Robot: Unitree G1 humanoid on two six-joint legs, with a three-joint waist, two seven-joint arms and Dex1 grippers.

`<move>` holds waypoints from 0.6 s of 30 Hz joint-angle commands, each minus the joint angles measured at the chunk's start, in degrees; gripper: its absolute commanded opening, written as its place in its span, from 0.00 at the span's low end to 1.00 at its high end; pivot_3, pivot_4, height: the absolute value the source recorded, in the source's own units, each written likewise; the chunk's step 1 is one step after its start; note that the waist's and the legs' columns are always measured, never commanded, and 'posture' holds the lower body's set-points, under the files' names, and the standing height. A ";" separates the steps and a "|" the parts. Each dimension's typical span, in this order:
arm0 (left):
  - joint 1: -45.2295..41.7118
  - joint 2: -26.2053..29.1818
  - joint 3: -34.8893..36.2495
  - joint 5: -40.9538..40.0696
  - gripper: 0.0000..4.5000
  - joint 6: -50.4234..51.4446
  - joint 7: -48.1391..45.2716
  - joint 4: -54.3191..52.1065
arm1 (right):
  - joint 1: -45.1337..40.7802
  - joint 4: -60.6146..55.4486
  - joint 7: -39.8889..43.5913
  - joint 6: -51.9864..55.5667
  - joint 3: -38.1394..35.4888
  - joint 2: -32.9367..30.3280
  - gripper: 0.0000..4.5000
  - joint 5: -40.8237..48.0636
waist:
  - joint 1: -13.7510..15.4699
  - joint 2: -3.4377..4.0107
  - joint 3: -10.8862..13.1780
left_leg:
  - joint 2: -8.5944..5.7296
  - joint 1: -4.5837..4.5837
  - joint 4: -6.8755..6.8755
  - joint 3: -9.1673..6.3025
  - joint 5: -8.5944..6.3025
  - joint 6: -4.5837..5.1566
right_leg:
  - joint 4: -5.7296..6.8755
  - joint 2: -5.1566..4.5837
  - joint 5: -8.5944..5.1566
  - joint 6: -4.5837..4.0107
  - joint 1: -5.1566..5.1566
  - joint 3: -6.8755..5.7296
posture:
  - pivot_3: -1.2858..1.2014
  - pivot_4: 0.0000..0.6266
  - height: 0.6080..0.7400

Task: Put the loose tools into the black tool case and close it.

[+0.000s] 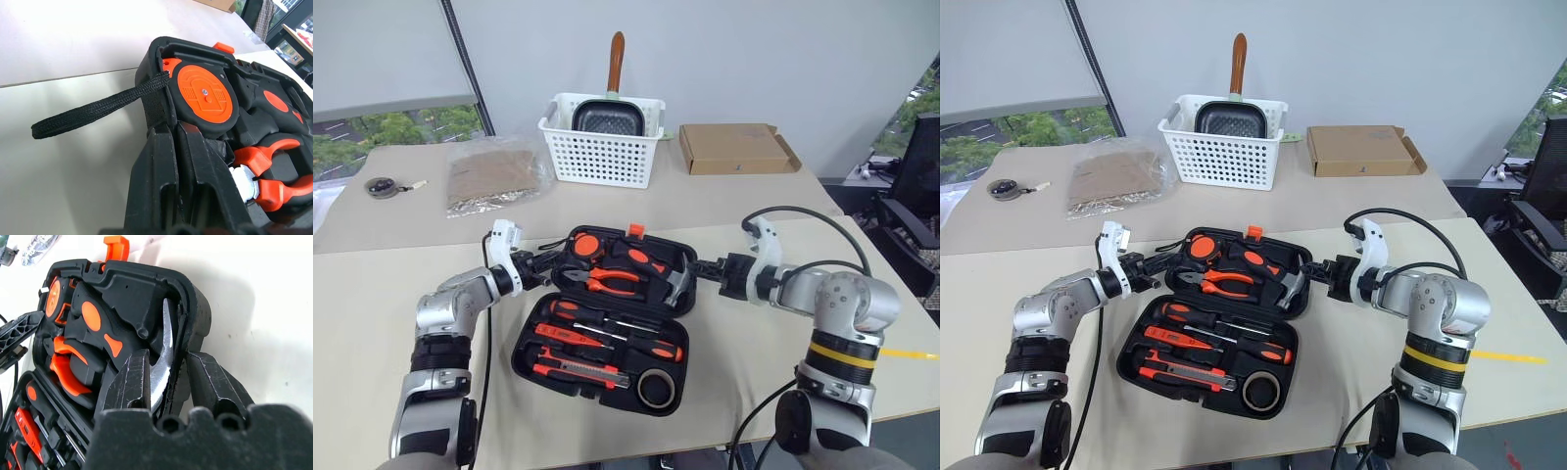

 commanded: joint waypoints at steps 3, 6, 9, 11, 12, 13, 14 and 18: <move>1.43 -1.30 -3.13 0.02 0.00 2.11 -1.00 0.69 | -1.73 -3.89 1.58 0.07 -1.72 0.43 0.42 3.79 | 0.02 0.00 0.00 | 0.00 0.00 0.00 -0.01 0.00 0.00 | 0.00 0.00 0.00 0.00 0.00 0.00 | 0.52 0.24 0.70; 1.39 -1.40 -3.19 0.10 0.00 2.04 -0.99 0.82 | -1.99 -3.42 1.30 -0.25 -2.10 0.18 0.60 3.75 | 0.05 0.00 0.00 | -0.01 -0.01 0.00 0.00 0.00 0.01 | -0.02 -0.01 0.00 0.00 0.00 0.00 | 0.52 0.24 0.70; 1.19 -1.51 -3.07 0.16 0.00 1.87 -0.86 1.11 | -2.46 -2.71 1.23 -0.42 -2.98 -0.43 0.60 4.32 | 0.05 0.00 0.00 | -0.02 -0.02 0.00 0.00 -0.01 0.02 | -0.04 -0.01 0.00 0.00 0.00 0.00 | 0.52 0.24 0.70; 1.12 -1.54 -3.03 0.18 0.00 1.78 -0.82 1.21 | -2.91 -2.15 1.35 -0.51 -3.76 -1.00 0.60 4.57 | 0.06 0.00 0.00 | -0.02 -0.03 0.00 0.01 -0.02 0.03 | -0.05 -0.02 0.00 0.00 0.00 0.00 | 0.52 0.24 0.70; 1.17 -1.54 -3.00 0.18 0.00 1.74 -0.83 1.19 | -3.16 -1.80 1.46 -0.66 -4.30 -1.43 0.60 4.71 | 0.05 0.01 0.00 | -0.02 -0.03 0.00 0.01 -0.02 0.03 | -0.06 -0.02 0.00 0.00 0.00 0.01 | 0.52 0.24 0.70; 1.21 -1.57 -2.99 0.19 0.00 1.71 -0.81 1.17 | -3.42 -1.46 1.62 -0.68 -4.90 -1.83 0.60 4.91 | 0.06 0.01 -0.01 | -0.02 -0.02 0.00 0.01 -0.02 0.03 | -0.06 -0.02 0.00 0.00 0.00 0.01 | 0.52 0.24 0.70; 1.26 -1.58 -2.96 0.19 0.00 1.69 -0.81 1.17 | -4.03 -1.09 1.84 -0.38 -6.14 -2.16 0.60 5.35 | 0.06 0.01 -0.01 | -0.02 -0.02 0.00 0.00 -0.02 0.04 | -0.07 -0.01 0.00 0.00 0.01 0.01 | 0.52 0.24 0.70; 1.46 -1.65 -3.01 0.17 0.00 1.67 -0.79 1.13 | -5.12 -0.12 2.56 0.67 -9.33 -4.00 0.60 7.15 | 0.33 0.03 -0.02 | -0.03 -0.04 -0.01 -0.02 -0.04 0.07 | -0.14 -0.02 0.00 0.00 0.02 -0.02 | 0.52 0.24 0.70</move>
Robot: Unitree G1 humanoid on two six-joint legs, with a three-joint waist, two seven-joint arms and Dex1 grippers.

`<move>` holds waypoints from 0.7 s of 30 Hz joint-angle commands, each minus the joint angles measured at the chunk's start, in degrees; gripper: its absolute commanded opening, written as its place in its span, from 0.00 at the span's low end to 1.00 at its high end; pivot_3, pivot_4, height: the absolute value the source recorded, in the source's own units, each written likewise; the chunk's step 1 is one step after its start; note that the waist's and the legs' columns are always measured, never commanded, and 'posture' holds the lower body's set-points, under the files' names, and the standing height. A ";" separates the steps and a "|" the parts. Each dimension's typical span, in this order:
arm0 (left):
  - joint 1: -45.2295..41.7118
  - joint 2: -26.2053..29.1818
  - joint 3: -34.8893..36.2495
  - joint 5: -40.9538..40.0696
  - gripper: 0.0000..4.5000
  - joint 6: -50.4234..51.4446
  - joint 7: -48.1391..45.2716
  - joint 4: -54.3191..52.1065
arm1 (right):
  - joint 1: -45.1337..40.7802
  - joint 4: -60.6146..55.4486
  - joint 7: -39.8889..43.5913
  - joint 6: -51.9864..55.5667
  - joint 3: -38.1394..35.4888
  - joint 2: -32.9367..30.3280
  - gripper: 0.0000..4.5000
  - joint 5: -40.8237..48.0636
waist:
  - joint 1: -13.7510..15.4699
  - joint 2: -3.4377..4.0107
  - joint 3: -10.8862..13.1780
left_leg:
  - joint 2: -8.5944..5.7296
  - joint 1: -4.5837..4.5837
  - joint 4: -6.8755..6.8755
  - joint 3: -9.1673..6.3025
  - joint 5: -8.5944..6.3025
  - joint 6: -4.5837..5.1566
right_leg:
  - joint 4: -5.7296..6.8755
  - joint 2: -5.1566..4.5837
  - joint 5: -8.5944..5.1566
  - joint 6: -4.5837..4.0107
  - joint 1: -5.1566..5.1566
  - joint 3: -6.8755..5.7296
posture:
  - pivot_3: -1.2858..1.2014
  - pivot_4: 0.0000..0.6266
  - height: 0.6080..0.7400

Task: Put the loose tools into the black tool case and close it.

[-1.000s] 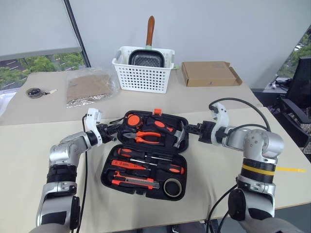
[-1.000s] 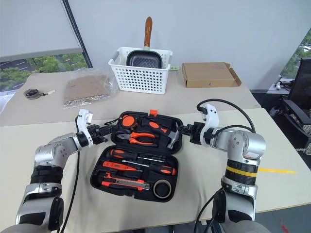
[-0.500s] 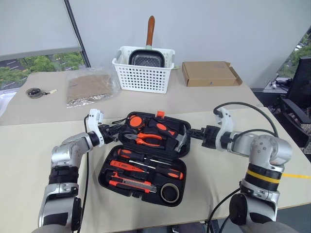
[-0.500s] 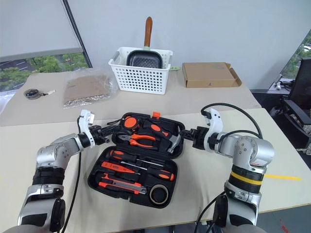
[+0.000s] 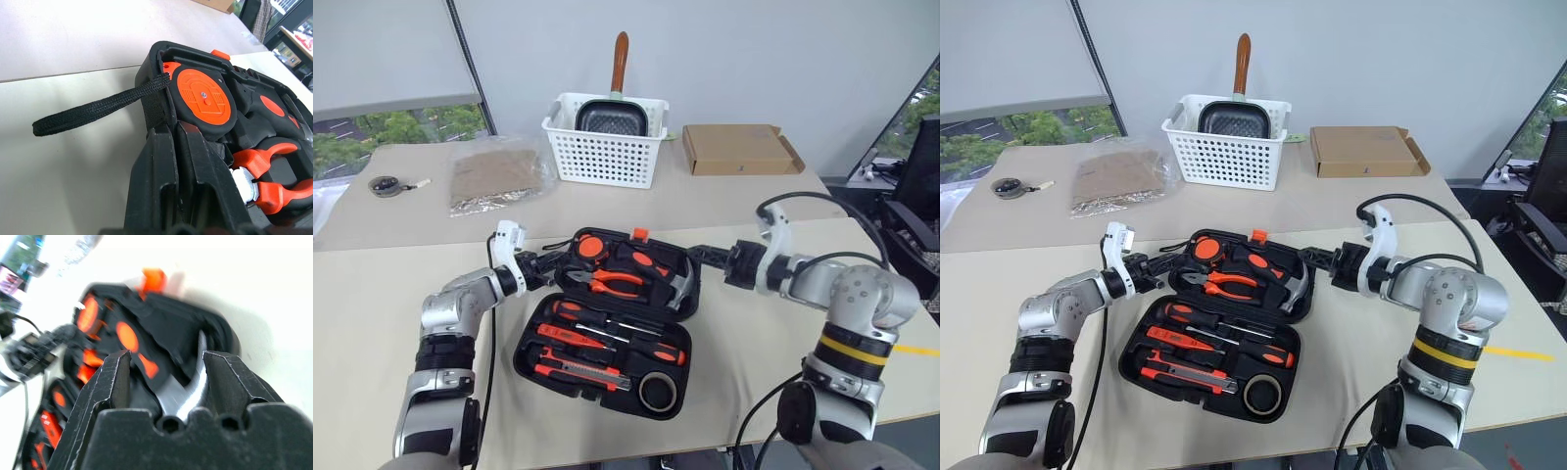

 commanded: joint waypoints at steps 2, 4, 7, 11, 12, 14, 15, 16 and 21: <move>1.55 -0.65 -2.63 0.20 0.00 1.62 -0.83 1.08 | 1.14 -0.96 1.77 -0.41 -0.47 -4.32 0.60 2.33 | 0.05 0.03 -0.02 | -0.01 0.00 -0.01 0.00 -0.03 0.05 | -0.10 0.00 0.01 -0.01 0.05 0.00 | 0.52 0.24 0.70; 1.48 -0.70 -2.73 0.16 0.00 1.58 -0.79 1.14 | 4.72 -2.27 2.43 -1.54 3.49 -6.76 0.60 2.17 | 0.13 0.05 -0.06 | -0.02 0.01 -0.02 0.00 -0.08 0.11 | -0.22 0.00 0.01 -0.01 0.12 -0.02 | 0.52 0.24 0.70; 1.38 -0.74 -2.77 0.08 0.00 1.52 -0.74 1.20 | 7.93 -4.33 3.24 -0.46 5.52 -7.12 0.60 4.00 | 0.03 0.12 -0.09 | -0.01 0.04 -0.02 -0.01 -0.16 0.16 | -0.36 0.00 0.01 0.00 0.26 -0.05 | 0.52 0.24 0.70; 1.38 -0.72 -2.71 0.05 0.00 1.51 -0.68 1.23 | 9.90 -6.47 4.06 0.71 6.26 -6.71 0.60 6.13 | 0.02 0.14 -0.10 | -0.02 0.03 0.01 0.00 -0.16 0.17 | -0.39 -0.01 0.01 0.02 0.26 -0.03 | 0.52 0.24 0.70; 1.46 -0.69 -2.70 0.03 0.00 1.53 -0.70 1.21 | 10.25 -6.81 3.99 0.89 6.42 -6.45 0.60 6.43 | 0.02 0.14 -0.10 | -0.02 0.03 0.02 0.00 -0.16 0.17 | -0.40 -0.01 0.01 0.02 0.27 -0.03 | 0.52 0.24 0.70; 1.59 -0.63 -2.72 0.03 0.00 1.57 -0.74 1.16 | 10.56 -7.14 3.61 1.16 6.66 -5.95 0.60 6.48 | 0.03 0.14 -0.10 | -0.01 0.05 0.02 -0.02 -0.17 0.18 | -0.42 0.00 0.00 0.03 0.30 -0.05 | 0.52 0.24 0.70; 1.63 -0.62 -2.73 0.02 0.00 1.59 -0.75 1.13 | 10.63 -7.21 3.49 1.24 6.69 -5.78 0.60 6.41 | 0.03 0.14 -0.10 | -0.01 0.05 0.02 -0.03 -0.17 0.18 | -0.44 0.00 0.00 0.03 0.31 -0.06 | 0.52 0.24 0.70; 1.70 -0.62 -2.69 -0.04 0.00 1.65 -0.73 1.06 | 10.95 -7.32 3.34 1.44 6.98 -5.52 0.60 6.29 | 0.04 0.14 -0.10 | -0.01 0.05 0.02 -0.02 -0.18 0.18 | -0.44 0.00 0.00 0.03 0.31 -0.06 | 0.52 0.24 0.70; 1.84 -0.49 -2.71 -0.21 0.00 1.66 -0.70 0.94 | 12.34 -7.09 2.67 1.09 8.18 -5.07 0.60 5.47 | 0.03 0.15 -0.10 | -0.01 0.04 0.01 0.00 -0.19 0.20 | -0.45 0.00 0.00 0.03 0.31 -0.05 | 0.52 0.24 0.70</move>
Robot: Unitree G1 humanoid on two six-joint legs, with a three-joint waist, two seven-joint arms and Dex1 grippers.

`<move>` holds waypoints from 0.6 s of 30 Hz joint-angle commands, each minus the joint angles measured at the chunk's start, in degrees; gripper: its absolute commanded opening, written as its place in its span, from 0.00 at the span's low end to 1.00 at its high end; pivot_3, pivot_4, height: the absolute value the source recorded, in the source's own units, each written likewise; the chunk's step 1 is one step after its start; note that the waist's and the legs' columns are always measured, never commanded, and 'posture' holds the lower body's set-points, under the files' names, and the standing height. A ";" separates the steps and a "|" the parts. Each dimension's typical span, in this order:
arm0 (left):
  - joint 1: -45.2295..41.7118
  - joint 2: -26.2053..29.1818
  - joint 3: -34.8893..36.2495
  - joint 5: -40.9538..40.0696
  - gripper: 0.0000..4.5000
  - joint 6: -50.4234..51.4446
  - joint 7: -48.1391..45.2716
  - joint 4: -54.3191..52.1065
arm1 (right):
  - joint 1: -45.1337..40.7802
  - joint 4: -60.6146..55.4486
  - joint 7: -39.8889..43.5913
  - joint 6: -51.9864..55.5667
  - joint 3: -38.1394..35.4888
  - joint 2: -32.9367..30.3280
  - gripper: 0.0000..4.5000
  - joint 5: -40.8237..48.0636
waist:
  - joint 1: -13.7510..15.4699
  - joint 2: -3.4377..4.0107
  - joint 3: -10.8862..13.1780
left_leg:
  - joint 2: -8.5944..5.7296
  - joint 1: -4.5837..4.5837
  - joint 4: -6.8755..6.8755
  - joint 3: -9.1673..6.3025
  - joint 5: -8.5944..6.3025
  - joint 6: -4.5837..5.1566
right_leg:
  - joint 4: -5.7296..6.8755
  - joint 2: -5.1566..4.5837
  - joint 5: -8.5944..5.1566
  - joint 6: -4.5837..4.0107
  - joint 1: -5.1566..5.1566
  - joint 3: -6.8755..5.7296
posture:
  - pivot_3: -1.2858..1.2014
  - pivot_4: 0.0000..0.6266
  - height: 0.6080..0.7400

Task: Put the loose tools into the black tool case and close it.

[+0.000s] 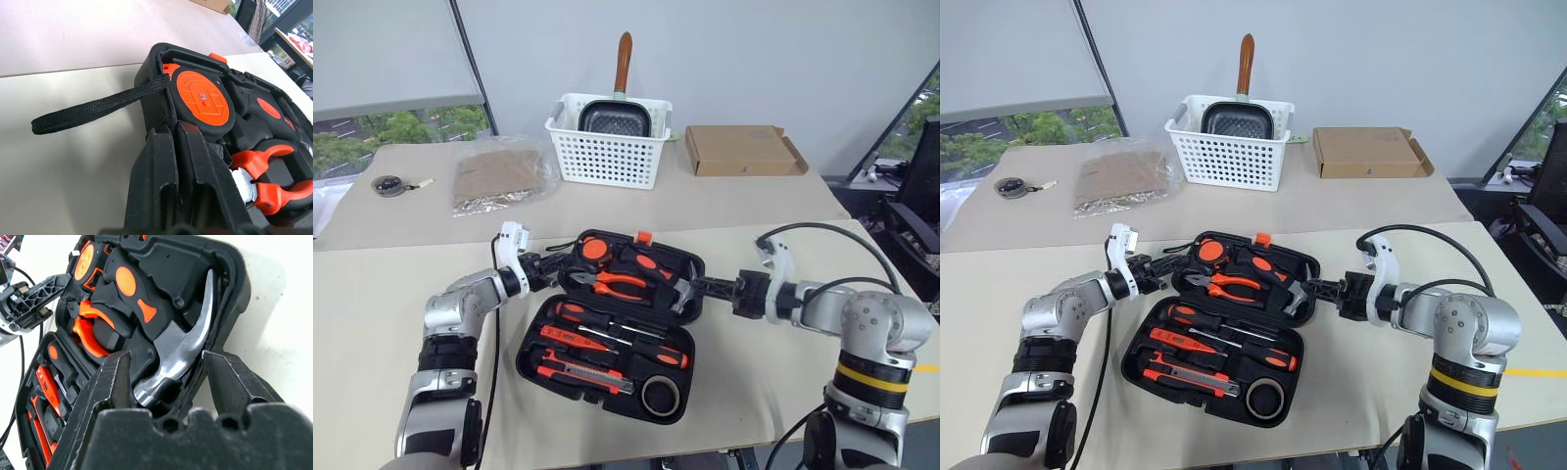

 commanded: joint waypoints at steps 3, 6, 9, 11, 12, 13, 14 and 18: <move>1.62 -0.32 -2.17 0.42 0.00 1.31 -0.63 1.00 | 1.48 -0.77 -0.71 -1.08 1.03 -0.68 0.60 -0.09 | -0.01 0.00 0.00 | 0.00 0.00 0.00 0.00 0.00 0.00 | -0.01 0.00 0.00 0.00 0.01 -0.01 | 0.52 0.24 0.70; 1.70 -0.19 -2.10 0.41 0.00 1.28 -0.60 1.04 | 1.22 -0.48 -1.03 -1.77 0.20 -1.56 0.60 -0.30 | 0.00 0.00 0.00 | 0.00 0.00 0.01 0.01 0.00 0.00 | 0.00 0.00 0.00 0.00 0.00 0.01 | 0.52 0.24 0.70; 1.73 -0.13 -2.08 0.41 0.00 1.23 -0.63 1.22 | 1.64 -1.18 -0.76 -1.14 0.00 -1.97 0.60 0.49 | 0.00 0.00 0.00 | 0.00 0.00 0.00 0.00 -0.01 0.00 | -0.02 0.00 0.00 0.01 0.01 0.00 | 0.52 0.24 0.70; 1.57 -0.23 -2.17 0.52 0.00 1.08 -0.62 1.54 | 1.91 -1.36 -0.84 -0.97 0.18 -1.57 0.60 0.72 | 0.00 0.00 0.00 | 0.00 0.00 0.00 0.00 -0.01 0.00 | -0.02 0.01 -0.01 0.01 0.01 -0.01 | 0.52 0.24 0.70; 1.50 -0.25 -2.21 0.58 0.00 1.00 -0.63 1.69 | 1.96 -1.47 -0.98 -0.87 0.24 -1.14 0.60 0.78 | 0.00 0.00 0.00 | 0.01 0.00 0.00 0.00 -0.01 0.00 | -0.02 0.01 -0.01 0.01 0.01 -0.01 | 0.52 0.24 0.70; 1.30 -0.31 -2.23 0.64 0.00 0.93 -0.59 1.92 | 1.86 -1.32 -1.15 -0.93 0.30 -0.69 0.60 0.73 | 0.00 0.00 0.00 | 0.00 0.00 0.00 0.00 -0.01 0.00 | -0.01 0.01 0.00 0.01 0.00 0.00 | 0.52 0.24 0.70; 1.23 -0.28 -2.24 0.66 0.00 0.91 -0.61 1.98 | 1.80 -1.28 -1.32 -0.96 0.35 -0.31 0.49 0.69 | 0.00 0.00 0.00 | 0.01 0.00 0.01 0.00 -0.01 0.00 | -0.01 0.01 0.00 0.01 0.01 0.00 | 0.52 0.24 0.70; 1.16 -0.05 -2.26 0.61 0.00 1.01 -0.81 1.90 | 1.36 -0.59 -1.78 -1.29 0.60 0.43 0.21 0.29 | 0.00 0.00 0.00 | 0.00 0.00 0.02 0.00 -0.01 0.00 | -0.01 0.00 0.00 0.01 0.01 0.00 | 0.52 0.24 0.70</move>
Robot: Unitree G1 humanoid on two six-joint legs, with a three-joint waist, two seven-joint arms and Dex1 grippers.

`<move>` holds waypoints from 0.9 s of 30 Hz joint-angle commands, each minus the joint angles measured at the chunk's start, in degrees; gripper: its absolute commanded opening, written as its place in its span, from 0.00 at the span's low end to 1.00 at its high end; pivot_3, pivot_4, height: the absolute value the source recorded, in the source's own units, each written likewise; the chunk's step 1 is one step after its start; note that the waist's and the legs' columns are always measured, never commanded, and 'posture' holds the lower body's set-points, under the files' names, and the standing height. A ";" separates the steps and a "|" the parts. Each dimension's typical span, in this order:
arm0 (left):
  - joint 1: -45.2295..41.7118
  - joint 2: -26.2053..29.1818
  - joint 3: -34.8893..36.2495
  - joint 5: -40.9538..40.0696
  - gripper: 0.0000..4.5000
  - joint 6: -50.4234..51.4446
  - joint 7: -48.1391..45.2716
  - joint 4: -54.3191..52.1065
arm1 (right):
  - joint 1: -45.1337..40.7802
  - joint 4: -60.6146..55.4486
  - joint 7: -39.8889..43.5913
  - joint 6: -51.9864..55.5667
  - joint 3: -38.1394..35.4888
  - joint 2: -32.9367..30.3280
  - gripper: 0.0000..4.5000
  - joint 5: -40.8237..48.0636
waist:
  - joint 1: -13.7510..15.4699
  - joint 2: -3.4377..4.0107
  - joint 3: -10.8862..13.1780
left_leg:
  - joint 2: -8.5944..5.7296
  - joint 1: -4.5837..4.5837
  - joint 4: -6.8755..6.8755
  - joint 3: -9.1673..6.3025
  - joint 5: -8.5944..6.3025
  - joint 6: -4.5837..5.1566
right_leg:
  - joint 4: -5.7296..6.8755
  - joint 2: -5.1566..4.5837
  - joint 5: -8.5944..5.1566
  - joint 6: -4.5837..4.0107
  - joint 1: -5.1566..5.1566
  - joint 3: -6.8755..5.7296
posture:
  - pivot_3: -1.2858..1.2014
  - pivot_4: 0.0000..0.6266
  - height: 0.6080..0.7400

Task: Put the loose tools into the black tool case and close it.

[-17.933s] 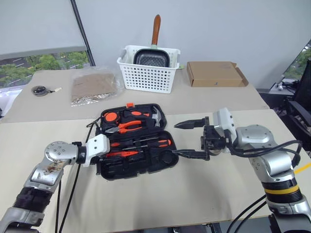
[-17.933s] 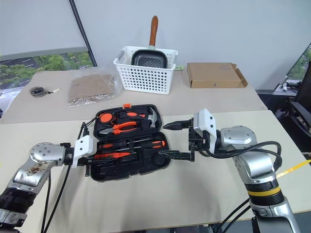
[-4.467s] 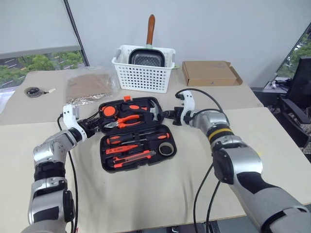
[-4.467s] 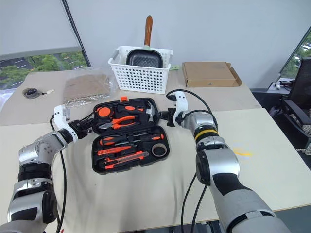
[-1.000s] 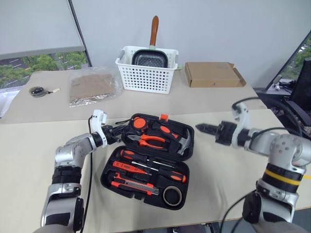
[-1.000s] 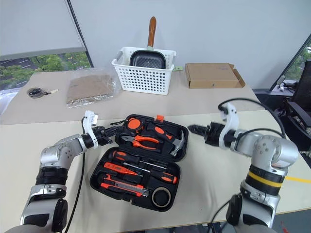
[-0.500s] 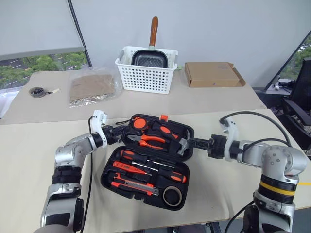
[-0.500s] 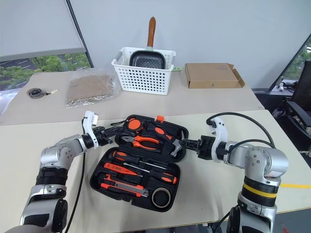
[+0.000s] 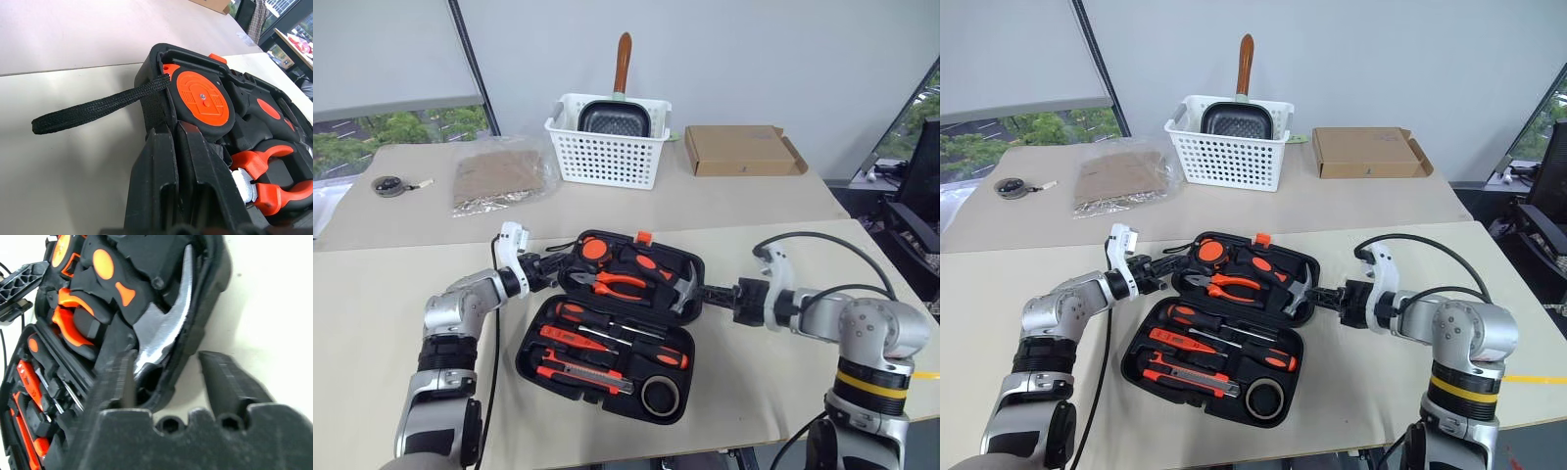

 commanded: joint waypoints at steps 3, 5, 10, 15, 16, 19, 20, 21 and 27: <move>1.37 0.14 -2.15 0.74 0.00 0.99 -0.90 1.54 | -0.49 -0.36 -0.22 -1.23 -0.33 0.16 0.01 0.77 | -0.03 0.00 0.00 | 0.00 0.00 0.00 0.00 0.00 0.00 | 0.00 0.00 0.00 0.00 0.00 0.00 | 0.52 0.24 0.70; 1.42 0.26 -2.11 0.76 0.00 0.93 -0.94 1.55 | -0.46 -0.41 -0.21 -1.23 -0.30 0.35 0.01 0.90 | -0.03 0.00 0.00 | 0.01 0.02 0.00 0.00 0.00 0.00 | 0.02 0.01 0.00 0.00 0.00 0.00 | 0.52 0.24 0.70; 1.60 0.42 -2.07 0.73 0.00 0.94 -0.99 1.47 | -1.07 -0.43 -0.34 -1.13 -0.46 1.04 0.01 1.08 | -0.03 0.00 0.00 | 0.02 0.01 -0.01 0.00 0.00 -0.01 | 0.01 0.01 0.00 0.00 0.00 0.00 | 0.52 0.24 0.70; 1.77 0.89 -1.20 -0.27 0.00 1.11 -1.81 0.93 | -2.45 0.94 -1.09 -2.48 -0.79 1.64 0.01 0.41 | -0.20 0.00 0.00 | 0.03 0.03 0.00 0.00 0.01 -0.01 | 0.03 0.02 0.00 0.00 0.00 0.00 | 0.52 0.24 0.70; 1.78 1.13 -0.70 -0.85 0.00 1.42 -2.14 0.70 | -2.77 1.35 -1.19 -2.82 -0.83 1.63 0.01 0.29 | -0.26 0.00 0.00 | 0.03 0.03 0.00 0.00 0.01 -0.01 | 0.03 0.03 0.00 0.00 0.00 0.00 | 0.52 0.24 0.70; 2.03 2.34 0.84 -3.23 0.20 2.96 -3.80 -0.91 | -3.97 3.02 -1.40 -4.36 -0.83 1.41 0.00 -0.07 | -0.43 0.00 0.01 | 0.05 0.02 0.01 0.02 0.01 -0.02 | 0.01 0.04 0.00 0.00 -0.02 0.01 | 0.52 0.24 0.70; 2.19 2.87 1.00 -3.27 0.29 2.53 -4.26 -1.28 | -4.30 3.61 -1.48 -4.97 -0.72 1.32 0.00 -0.16 | -0.44 -0.03 0.04 | 0.04 -0.01 0.01 0.03 0.01 -0.02 | 0.01 0.03 0.00 0.00 -0.06 0.02 | 0.52 0.24 0.70; 1.97 3.72 1.67 -3.10 0.37 2.09 -4.22 -0.72 | -4.71 4.26 -1.52 -5.62 -0.53 1.28 0.00 -0.23 | -0.46 -0.05 0.05 | 0.05 -0.05 0.01 0.04 0.02 -0.02 | 0.02 0.05 0.00 0.00 -0.13 0.03 | 0.52 0.24 0.70; 0.22 11.34 3.91 -3.05 0.68 2.53 -7.78 5.12 | -6.05 6.00 -1.33 -8.17 0.74 1.26 0.00 0.15 | -0.54 -0.07 0.07 | 0.09 -0.23 -0.02 0.05 0.08 -0.13 | 0.06 0.13 0.01 -0.02 -0.39 0.03 | 0.52 0.24 0.70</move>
